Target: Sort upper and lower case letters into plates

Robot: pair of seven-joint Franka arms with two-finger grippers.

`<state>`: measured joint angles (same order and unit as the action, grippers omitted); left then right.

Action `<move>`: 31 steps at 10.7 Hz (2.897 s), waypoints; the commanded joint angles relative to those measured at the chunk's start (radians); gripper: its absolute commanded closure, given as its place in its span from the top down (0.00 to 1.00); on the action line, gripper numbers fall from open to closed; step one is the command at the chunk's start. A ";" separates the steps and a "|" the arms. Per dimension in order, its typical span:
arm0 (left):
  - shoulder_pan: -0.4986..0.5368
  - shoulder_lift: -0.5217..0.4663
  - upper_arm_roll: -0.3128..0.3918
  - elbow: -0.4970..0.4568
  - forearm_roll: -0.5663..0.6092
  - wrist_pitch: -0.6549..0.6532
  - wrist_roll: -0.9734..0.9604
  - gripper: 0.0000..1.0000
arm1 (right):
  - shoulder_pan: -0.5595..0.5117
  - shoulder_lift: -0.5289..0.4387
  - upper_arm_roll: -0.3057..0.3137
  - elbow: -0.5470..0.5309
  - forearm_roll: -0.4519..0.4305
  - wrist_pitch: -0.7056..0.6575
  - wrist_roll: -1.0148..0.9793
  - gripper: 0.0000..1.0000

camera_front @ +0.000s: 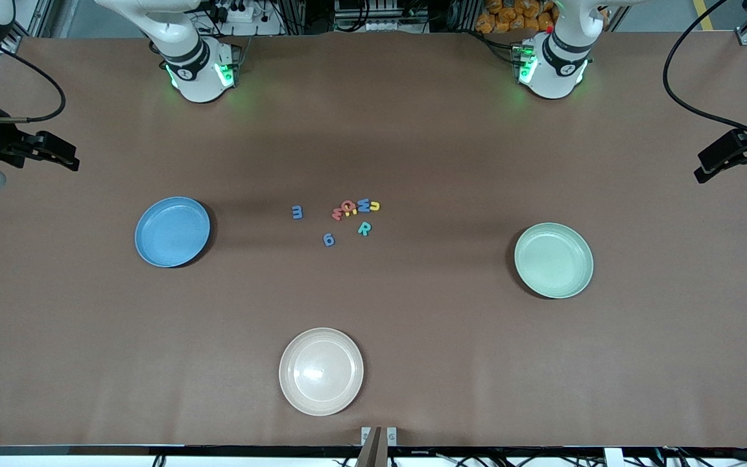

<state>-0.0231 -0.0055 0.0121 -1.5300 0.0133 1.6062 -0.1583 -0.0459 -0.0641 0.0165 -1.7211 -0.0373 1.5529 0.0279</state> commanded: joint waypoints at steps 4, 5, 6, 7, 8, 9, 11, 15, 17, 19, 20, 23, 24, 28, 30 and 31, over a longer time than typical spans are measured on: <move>-0.003 0.010 0.002 0.024 0.010 -0.011 0.005 1.00 | -0.008 -0.026 0.008 -0.025 0.013 0.003 -0.040 1.00; -0.006 0.010 0.002 0.021 0.007 -0.011 0.009 1.00 | -0.008 -0.026 0.008 -0.025 0.013 0.003 -0.040 1.00; -0.011 0.012 0.002 0.022 0.008 -0.011 0.009 1.00 | -0.008 -0.026 0.010 -0.025 0.013 0.003 -0.040 1.00; -0.015 0.012 -0.001 0.022 0.007 -0.011 -0.001 1.00 | -0.008 -0.025 0.010 -0.025 0.013 0.003 -0.039 1.00; -0.017 0.012 -0.001 0.021 0.007 -0.011 0.000 1.00 | -0.006 -0.023 0.010 -0.025 0.014 0.003 -0.040 1.00; -0.020 0.012 -0.017 0.021 0.007 -0.011 -0.003 1.00 | -0.005 -0.022 0.010 -0.023 0.014 0.003 -0.040 1.00; -0.023 0.021 -0.058 0.014 0.001 -0.011 -0.012 1.00 | -0.002 -0.019 0.011 -0.023 0.014 0.003 -0.054 1.00; -0.029 0.082 -0.206 0.016 -0.095 -0.008 -0.017 1.00 | 0.009 -0.017 0.010 -0.023 0.014 0.003 -0.097 1.00; -0.046 0.134 -0.305 0.016 -0.099 0.027 -0.053 1.00 | 0.009 -0.017 0.010 -0.023 0.014 0.003 -0.097 1.00; -0.142 0.217 -0.342 0.016 -0.084 0.110 -0.154 1.00 | 0.009 -0.011 0.011 -0.023 0.014 0.003 -0.100 1.00; -0.217 0.264 -0.342 0.016 -0.026 0.142 -0.197 1.00 | 0.011 -0.011 0.011 -0.025 0.014 0.001 -0.103 1.00; -0.388 0.396 -0.343 0.018 0.149 0.245 -0.262 1.00 | 0.005 -0.009 0.008 -0.026 0.014 0.001 -0.115 1.00; -0.411 0.430 -0.342 0.019 0.151 0.262 -0.262 1.00 | 0.003 -0.009 0.008 -0.026 0.014 -0.016 -0.134 1.00; -0.442 0.559 -0.336 0.024 0.148 0.418 -0.342 1.00 | 0.003 -0.005 0.008 -0.025 0.014 -0.022 -0.138 1.00; -0.448 0.613 -0.336 0.025 0.146 0.513 -0.348 1.00 | 0.001 -0.002 0.008 -0.025 0.014 -0.019 -0.138 1.00; -0.451 0.622 -0.336 0.024 0.136 0.555 -0.372 1.00 | 0.001 -0.002 0.007 -0.025 0.014 -0.019 -0.138 1.00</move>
<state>-0.4545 0.5891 -0.3324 -1.5339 0.1394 2.1200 -0.4827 -0.0350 -0.0601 0.0229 -1.7401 -0.0368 1.5366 -0.0929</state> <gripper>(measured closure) 0.000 0.000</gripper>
